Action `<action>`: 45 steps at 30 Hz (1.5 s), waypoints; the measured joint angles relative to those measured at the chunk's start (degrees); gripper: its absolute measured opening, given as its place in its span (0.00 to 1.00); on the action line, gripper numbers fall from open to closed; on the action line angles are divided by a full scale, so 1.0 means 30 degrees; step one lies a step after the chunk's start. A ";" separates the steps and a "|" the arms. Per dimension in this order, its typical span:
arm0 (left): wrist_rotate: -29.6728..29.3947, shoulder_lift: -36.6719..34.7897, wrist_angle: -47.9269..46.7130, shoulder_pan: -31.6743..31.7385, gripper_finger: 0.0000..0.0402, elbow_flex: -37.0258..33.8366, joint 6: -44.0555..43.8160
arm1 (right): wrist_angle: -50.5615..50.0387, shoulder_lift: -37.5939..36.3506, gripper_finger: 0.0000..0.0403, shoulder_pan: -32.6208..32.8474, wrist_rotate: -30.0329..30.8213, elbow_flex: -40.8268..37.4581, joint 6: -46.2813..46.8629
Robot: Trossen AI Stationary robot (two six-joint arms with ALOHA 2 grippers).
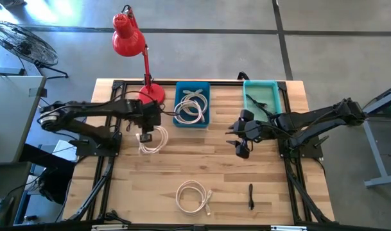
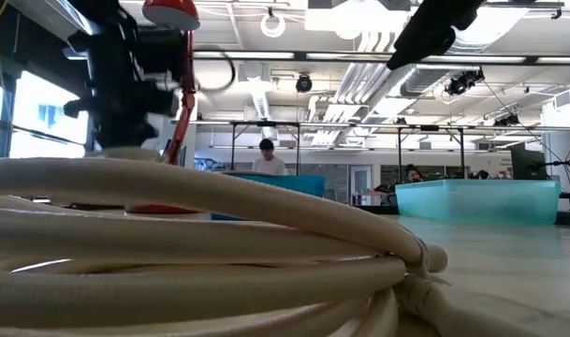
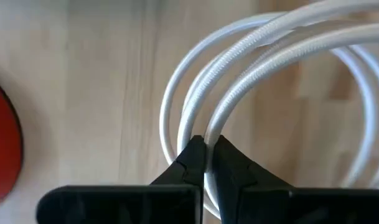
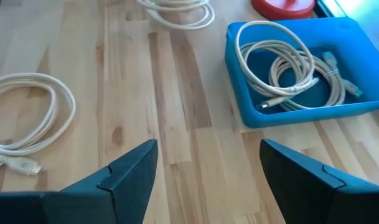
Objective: Pick & Place USB Port
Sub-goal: Put the brown HDMI cable in the blue bin
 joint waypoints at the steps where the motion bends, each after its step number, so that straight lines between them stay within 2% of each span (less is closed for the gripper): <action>1: 0.0000 -0.0434 -0.0018 -0.0250 0.02 0.0154 -0.0081 | 0.0000 0.0000 0.68 0.0000 0.0158 0.0000 -0.0007; 5: -0.1013 -0.1597 -0.0103 -0.1320 0.02 0.1080 -0.0340 | 0.0007 0.0000 0.68 -0.0002 0.0561 0.0000 -0.0029; 8: -0.1960 -0.1932 0.0223 -0.2008 0.04 0.2632 0.0252 | 0.0030 0.0000 0.68 -0.0022 0.0559 0.0000 -0.0036; 12: -0.3343 -0.1768 0.1054 -0.2177 0.04 0.5221 0.2506 | 0.0160 0.0005 0.68 -0.0022 0.0566 0.0000 -0.0027; 16: -0.3733 -0.1149 0.2505 -0.1615 0.03 0.7604 0.5524 | 0.0169 0.0000 0.68 -0.0022 0.0573 0.0000 0.0203; 22: -0.2570 0.1685 0.2600 0.0781 0.03 1.1010 0.8195 | 0.0219 0.0007 0.68 -0.0022 0.0573 0.0000 0.0512; 28: -0.0254 0.6169 0.2908 0.3165 0.03 1.3485 0.9294 | 0.0237 0.0007 0.68 -0.0022 0.0573 0.0000 0.0634; 32: 0.1429 0.8813 0.3929 0.4466 0.03 1.4142 0.9628 | 0.0214 0.0007 0.68 -0.0022 0.0566 0.0000 0.0663; 36: 0.2036 1.1113 0.5236 0.5454 0.03 1.4400 0.9794 | 0.0146 0.0007 0.68 -0.0022 0.0566 0.0000 0.0663; 40: 0.2072 1.2583 0.6242 0.6021 0.04 1.4459 0.9717 | 0.0131 0.0007 0.68 -0.0022 0.0549 0.0000 0.0663; 45: 0.1599 1.3126 0.5767 0.6079 0.12 1.4459 1.0114 | -0.0159 0.0007 0.68 -0.0022 0.0566 0.0000 0.0661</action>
